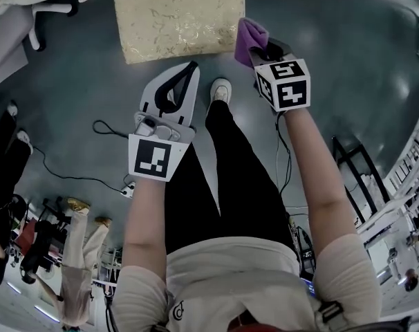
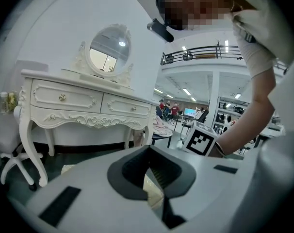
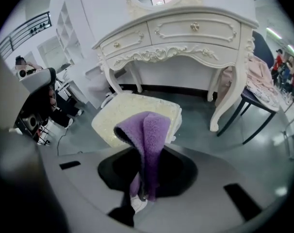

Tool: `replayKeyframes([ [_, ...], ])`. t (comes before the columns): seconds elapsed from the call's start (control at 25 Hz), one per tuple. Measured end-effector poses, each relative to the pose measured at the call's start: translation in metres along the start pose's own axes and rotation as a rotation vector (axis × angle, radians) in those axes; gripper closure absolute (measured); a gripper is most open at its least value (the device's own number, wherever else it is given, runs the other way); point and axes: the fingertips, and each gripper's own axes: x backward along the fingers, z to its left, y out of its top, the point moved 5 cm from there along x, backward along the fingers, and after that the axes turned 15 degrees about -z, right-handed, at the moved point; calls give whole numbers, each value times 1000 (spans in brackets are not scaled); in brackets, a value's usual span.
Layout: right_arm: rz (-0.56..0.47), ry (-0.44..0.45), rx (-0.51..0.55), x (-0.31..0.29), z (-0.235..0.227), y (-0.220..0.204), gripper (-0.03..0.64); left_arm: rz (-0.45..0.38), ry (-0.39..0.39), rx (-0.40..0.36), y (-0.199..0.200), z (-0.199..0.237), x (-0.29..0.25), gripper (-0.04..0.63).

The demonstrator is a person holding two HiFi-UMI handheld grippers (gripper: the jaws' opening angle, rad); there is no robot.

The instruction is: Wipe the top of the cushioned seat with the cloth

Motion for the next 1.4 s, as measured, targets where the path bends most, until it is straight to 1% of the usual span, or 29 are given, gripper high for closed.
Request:
replayKeyframes([
  [0.08,-43,3,-6,-6,13,11,535,-20,-23,4,2,12,3,581],
  [0.12,-66,6,-3,-17,19,8,535,-25,-27,4,-9,22,6,581],
  [0.16,-81,13,3,-33,24,-5,535,-23,-24,7,-31,32,11,581],
  [0.2,-83,25,7,-50,27,-30,534,-10,-12,18,-63,40,19,581],
  [0.32,-16,86,-6,-96,33,-138,534,69,70,88,-183,44,53,581],
  [0.36,-3,99,-14,-109,34,-166,534,88,88,103,-214,46,61,581],
  [0.4,-7,104,-18,-120,36,-184,534,98,88,110,-236,49,65,581],
  [0.44,-24,106,-19,-127,39,-191,534,100,77,113,-247,53,68,581],
  [0.48,-49,108,-14,-128,44,-190,534,95,64,113,-249,56,69,581],
  [0.56,-115,114,14,-121,55,-166,534,70,54,108,-230,61,70,581],
  [0.68,-222,118,60,-95,72,-113,534,43,62,75,-185,67,73,581],
  [0.8,-287,116,94,-62,86,-69,535,40,76,33,-142,68,81,581],
  [1.0,-407,111,132,-15,94,5,535,-19,96,-16,-72,68,80,581],
  [1.24,-538,98,181,29,98,68,534,-46,117,-94,-13,72,86,581],
  [1.4,-633,88,219,44,100,101,534,-118,127,-126,26,79,82,581],
])
